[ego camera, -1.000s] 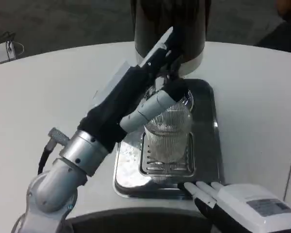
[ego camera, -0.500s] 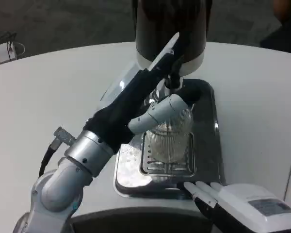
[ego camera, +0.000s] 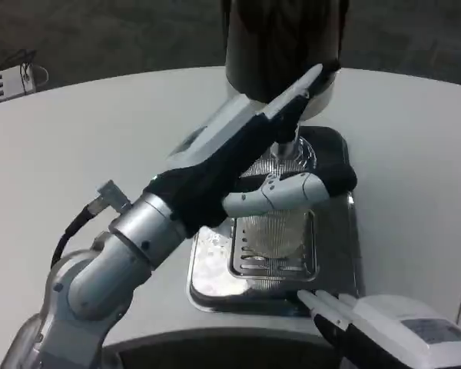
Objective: Grasp the cup under the faucet to collect the drink, then remove the cup.
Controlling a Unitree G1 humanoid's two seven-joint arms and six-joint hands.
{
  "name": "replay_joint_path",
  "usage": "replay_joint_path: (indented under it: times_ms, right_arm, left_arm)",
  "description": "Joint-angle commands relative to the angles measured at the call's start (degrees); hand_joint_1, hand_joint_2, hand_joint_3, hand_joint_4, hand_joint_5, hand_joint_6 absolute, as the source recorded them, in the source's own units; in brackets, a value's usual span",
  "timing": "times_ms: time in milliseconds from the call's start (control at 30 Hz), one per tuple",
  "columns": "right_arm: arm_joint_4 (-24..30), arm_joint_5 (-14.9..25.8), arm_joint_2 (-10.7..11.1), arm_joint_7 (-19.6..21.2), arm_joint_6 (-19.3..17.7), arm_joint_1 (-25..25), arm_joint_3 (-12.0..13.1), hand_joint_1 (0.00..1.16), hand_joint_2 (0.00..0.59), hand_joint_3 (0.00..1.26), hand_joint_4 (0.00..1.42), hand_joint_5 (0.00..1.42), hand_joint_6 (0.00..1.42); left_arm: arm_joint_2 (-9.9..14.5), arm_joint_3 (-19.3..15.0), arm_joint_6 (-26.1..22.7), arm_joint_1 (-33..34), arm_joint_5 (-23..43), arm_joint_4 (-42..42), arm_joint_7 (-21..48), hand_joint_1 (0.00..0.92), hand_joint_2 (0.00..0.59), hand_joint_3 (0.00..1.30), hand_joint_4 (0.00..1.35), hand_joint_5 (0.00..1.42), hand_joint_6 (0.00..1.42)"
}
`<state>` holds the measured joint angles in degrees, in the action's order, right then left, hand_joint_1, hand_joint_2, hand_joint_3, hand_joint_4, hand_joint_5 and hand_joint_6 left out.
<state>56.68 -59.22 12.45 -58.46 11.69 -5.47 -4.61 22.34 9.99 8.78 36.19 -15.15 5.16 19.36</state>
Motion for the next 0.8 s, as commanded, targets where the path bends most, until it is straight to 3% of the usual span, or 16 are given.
replay_joint_path:
  times_ms: [33, 100, 200, 267, 467, 633, 800]
  right_arm:
    - [0.2, 3.8, -0.6, 0.8, 2.6, -0.7, 1.3, 0.56, 0.434, 0.02, 0.00, 0.00, 0.00]
    - [-0.1, 6.1, -1.0, 1.5, 4.0, -0.8, 2.1, 0.56, 0.429, 0.00, 0.00, 0.00, 0.00]
    - [-1.5, 13.7, -3.3, 4.2, 8.1, -1.2, 4.9, 0.57, 0.366, 0.00, 0.00, 0.00, 0.00]
    - [-2.4, 18.0, -4.3, 6.5, 9.9, -1.6, 6.5, 0.57, 0.358, 0.00, 0.00, 0.00, 0.00]
    - [-5.6, 29.1, -7.5, 17.6, 10.7, -3.0, 9.9, 0.65, 0.275, 0.00, 0.00, 0.00, 0.02]
    - [-8.3, 31.1, -8.1, 27.2, 8.7, -3.0, 7.7, 0.70, 0.249, 0.00, 0.00, 0.00, 0.03]
    - [-11.4, 27.7, -8.2, 36.1, 7.3, -2.2, 3.3, 0.74, 0.239, 0.00, 0.00, 0.00, 0.03]
  left_arm:
    - [1.9, 1.9, -0.3, -2.0, -3.3, 0.1, 2.0, 0.000, 0.063, 0.00, 0.00, 0.02, 0.08]
    - [2.2, 2.1, -0.4, -2.2, -4.2, 0.4, 1.8, 0.000, 0.060, 0.00, 0.00, 0.01, 0.07]
    - [2.7, 2.3, -0.3, -2.6, -6.1, 0.8, 1.4, 0.000, 0.060, 0.00, 0.00, 0.00, 0.06]
    - [2.9, 2.5, -0.2, -2.7, -6.8, 0.8, 1.5, 0.000, 0.061, 0.00, 0.00, 0.00, 0.06]
    - [3.3, 3.0, -0.3, -2.6, -8.4, 0.9, 1.7, 0.000, 0.065, 0.00, 0.00, 0.00, 0.05]
    - [3.1, 3.2, -1.1, -2.9, -9.8, 1.5, 1.6, 0.000, 0.067, 0.00, 0.00, 0.00, 0.04]
    - [2.8, 3.4, -2.0, -3.3, -10.1, 2.0, 1.3, 0.000, 0.067, 0.00, 0.00, 0.00, 0.04]
